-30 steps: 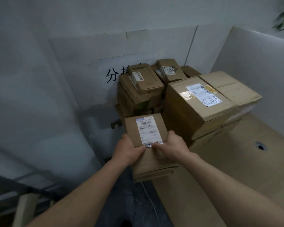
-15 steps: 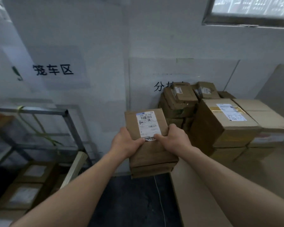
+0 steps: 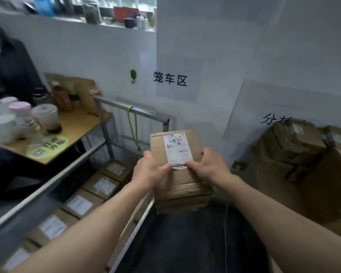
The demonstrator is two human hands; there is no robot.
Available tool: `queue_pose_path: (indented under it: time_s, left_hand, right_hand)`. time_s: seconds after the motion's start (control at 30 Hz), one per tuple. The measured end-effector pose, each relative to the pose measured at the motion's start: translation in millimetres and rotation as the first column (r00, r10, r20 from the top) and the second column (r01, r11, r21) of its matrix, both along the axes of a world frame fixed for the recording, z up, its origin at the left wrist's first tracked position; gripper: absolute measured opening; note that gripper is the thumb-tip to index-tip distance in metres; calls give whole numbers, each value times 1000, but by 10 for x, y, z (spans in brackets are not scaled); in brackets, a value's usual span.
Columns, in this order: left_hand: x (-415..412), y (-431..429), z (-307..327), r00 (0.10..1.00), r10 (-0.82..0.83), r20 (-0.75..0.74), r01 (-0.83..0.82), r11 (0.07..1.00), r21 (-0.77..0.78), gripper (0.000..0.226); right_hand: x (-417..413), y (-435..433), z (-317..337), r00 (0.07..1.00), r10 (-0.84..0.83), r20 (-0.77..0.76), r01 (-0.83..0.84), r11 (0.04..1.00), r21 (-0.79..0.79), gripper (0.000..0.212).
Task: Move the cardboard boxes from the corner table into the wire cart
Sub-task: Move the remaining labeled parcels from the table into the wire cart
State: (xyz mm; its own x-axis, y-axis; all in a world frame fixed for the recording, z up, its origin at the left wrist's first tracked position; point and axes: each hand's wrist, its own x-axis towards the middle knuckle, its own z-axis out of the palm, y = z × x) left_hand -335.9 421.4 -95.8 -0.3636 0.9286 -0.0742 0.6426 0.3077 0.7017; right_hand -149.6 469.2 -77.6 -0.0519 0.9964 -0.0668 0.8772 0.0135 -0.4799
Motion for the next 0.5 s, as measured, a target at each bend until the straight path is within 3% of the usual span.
queue_pose_path:
  time_s: [0.5]
  left_hand:
    - [-2720, -1512, -172, 930, 341, 137, -343, 939, -5, 76]
  right_hand:
    - [-3049, -943, -87, 947, 320, -12, -320, 947, 1, 58]
